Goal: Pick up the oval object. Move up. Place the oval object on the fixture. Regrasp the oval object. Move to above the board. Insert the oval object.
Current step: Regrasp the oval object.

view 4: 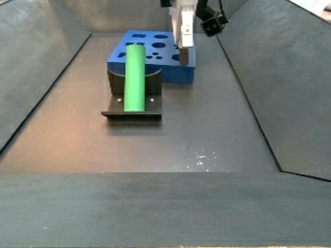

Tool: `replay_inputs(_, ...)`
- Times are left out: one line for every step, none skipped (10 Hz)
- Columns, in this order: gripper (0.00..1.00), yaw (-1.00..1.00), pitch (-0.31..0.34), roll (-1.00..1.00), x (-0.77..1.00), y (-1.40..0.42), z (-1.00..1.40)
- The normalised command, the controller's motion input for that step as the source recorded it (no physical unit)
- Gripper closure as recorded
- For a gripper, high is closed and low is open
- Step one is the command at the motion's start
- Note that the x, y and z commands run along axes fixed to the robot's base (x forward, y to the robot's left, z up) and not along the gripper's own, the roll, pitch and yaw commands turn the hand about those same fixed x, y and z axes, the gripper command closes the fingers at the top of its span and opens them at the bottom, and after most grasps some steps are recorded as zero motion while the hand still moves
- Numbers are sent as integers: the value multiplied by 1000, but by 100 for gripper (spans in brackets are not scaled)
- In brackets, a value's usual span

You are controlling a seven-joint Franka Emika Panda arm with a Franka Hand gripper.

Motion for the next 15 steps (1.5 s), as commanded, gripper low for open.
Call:
replay_inputs(0,45,-84,86,1000,-17,-10)
replay_inputs(0,11,-68,98,1000,-14,-26)
replay_inputs(0,-16,-47,106,1000,-13,-28)
replay_inputs(0,-27,-29,107,1000,-11,-27)
replay_inputs(0,-44,8,105,1000,-10,-30)
replay_inputs(0,-49,36,103,1000,-10,-35)
replay_inputs(0,-41,71,97,1000,-11,-36)
replay_inputs(0,-35,86,98,1000,-9,-38)
replay_inputs(0,-15,112,98,967,-9,-36)
replay_inputs(0,1,127,102,881,-9,-34)
replay_inputs(0,25,138,108,771,-11,-28)
replay_inputs(0,37,142,112,719,-13,-29)
replay_inputs(0,58,148,115,619,-14,-30)
replay_inputs(0,70,146,112,549,-17,-24)
replay_inputs(0,85,144,105,456,-19,-27)
